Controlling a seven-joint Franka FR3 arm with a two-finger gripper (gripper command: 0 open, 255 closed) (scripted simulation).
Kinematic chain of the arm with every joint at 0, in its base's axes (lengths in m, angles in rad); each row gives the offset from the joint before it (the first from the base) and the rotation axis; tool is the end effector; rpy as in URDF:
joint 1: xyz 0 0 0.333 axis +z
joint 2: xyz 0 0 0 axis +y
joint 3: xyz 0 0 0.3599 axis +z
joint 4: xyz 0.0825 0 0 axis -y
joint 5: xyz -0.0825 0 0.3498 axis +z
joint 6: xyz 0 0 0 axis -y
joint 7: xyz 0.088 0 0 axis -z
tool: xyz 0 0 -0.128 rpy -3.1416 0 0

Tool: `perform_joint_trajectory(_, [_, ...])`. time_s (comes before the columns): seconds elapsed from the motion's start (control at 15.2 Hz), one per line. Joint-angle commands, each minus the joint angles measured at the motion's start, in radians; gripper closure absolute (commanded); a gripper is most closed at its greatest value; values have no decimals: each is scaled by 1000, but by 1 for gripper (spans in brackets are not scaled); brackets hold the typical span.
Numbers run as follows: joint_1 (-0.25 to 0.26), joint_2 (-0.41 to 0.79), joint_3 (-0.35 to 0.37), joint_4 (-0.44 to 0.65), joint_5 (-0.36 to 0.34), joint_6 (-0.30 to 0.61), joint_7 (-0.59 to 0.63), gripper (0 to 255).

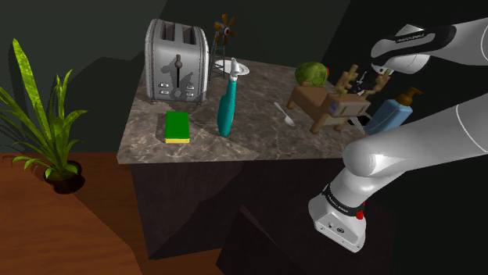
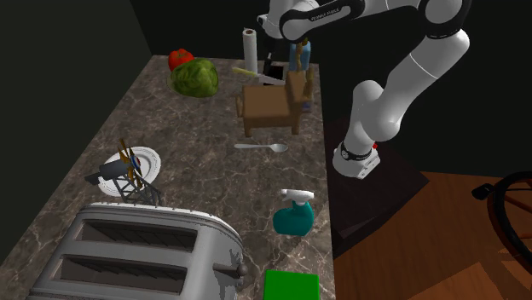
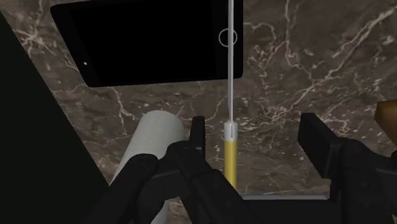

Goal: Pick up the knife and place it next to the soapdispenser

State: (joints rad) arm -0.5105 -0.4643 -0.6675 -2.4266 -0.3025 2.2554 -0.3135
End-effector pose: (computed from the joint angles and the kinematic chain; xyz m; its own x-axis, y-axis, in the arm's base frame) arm 0.1215 -0.3923 0.4933 0.7672 -0.6045 0.2145 -0.6279 -0.7762 0.0581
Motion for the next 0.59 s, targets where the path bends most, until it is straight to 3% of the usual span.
perform_joint_trajectory(0.0, [15, 76, 3, -143, 2, 4, 4, 0])
perform_joint_trajectory(0.13, [22, 92, -13, -123, 15, -1, -12, 0])
perform_joint_trajectory(0.4, [2, -26, 35, -70, -13, -169, 8, 0])
perform_joint_trajectory(0.53, [2, -39, 43, -52, -12, -199, 10, 0])
